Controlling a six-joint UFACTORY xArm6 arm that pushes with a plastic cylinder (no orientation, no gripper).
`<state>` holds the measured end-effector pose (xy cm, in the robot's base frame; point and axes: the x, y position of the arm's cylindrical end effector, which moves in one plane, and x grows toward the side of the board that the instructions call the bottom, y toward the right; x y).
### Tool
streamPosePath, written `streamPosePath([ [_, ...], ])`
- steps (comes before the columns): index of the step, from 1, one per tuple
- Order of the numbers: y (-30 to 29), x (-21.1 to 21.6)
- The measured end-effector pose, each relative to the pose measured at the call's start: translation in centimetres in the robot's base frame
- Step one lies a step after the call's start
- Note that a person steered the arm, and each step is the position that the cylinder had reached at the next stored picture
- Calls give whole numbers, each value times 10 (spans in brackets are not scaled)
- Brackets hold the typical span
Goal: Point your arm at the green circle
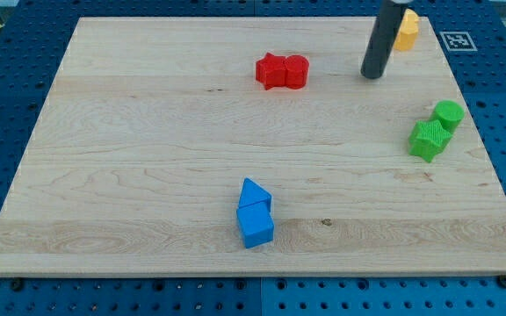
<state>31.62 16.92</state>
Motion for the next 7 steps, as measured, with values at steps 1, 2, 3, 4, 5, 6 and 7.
streamPosePath([
  [1,-7,-15],
  [2,-1,-8],
  [3,2,-3],
  [4,2,-3],
  [5,2,1],
  [6,2,21],
  [7,5,44],
])
